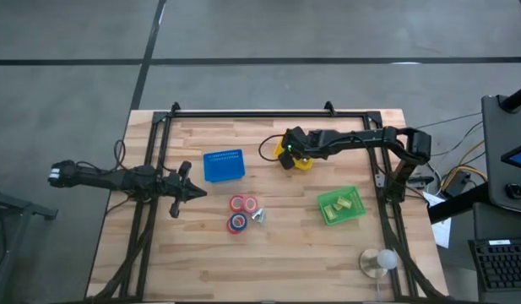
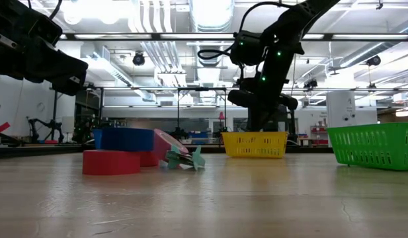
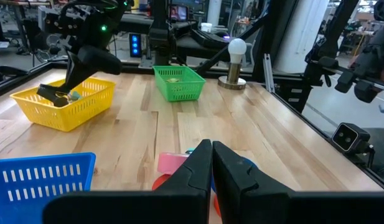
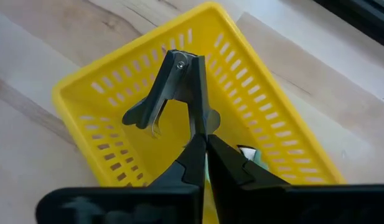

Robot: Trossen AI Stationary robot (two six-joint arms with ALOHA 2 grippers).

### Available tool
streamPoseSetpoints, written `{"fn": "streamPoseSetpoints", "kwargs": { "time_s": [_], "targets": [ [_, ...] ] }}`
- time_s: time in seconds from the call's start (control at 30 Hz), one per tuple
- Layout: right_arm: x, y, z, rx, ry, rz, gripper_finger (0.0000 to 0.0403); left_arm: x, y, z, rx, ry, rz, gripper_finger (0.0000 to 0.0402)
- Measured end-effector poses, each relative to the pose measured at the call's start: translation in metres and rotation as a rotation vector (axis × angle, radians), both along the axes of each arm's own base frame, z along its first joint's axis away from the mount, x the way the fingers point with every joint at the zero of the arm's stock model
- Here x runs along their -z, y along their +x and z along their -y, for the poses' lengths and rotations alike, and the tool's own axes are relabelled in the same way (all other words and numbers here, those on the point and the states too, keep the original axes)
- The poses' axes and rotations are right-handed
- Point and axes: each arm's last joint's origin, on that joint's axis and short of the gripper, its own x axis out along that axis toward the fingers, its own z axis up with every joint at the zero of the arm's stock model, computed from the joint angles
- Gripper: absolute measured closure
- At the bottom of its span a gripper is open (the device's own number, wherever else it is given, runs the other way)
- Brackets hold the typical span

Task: Pick and place Stapler, Stapler remover, tape
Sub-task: Put the black staple remover into the yellow bin, then put the blue staple remover into the yellow bin

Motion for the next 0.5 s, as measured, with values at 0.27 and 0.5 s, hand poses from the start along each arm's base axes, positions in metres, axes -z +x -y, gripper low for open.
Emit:
{"fn": "streamPoseSetpoints", "kwargs": {
  "time_s": [0.27, 0.5],
  "targets": [
    [-0.001, 0.000, 0.000, -0.006, -0.002, -0.003, 0.0336, 0.000, 0.000, 0.000, 0.000, 0.000, 0.002, 0.0385],
    [-0.024, 0.015, -0.009, -0.088, -0.036, 0.046, 0.0295, 0.000, 0.000, 0.000, 0.000, 0.000, 0.002, 0.0385]
  ]
}}
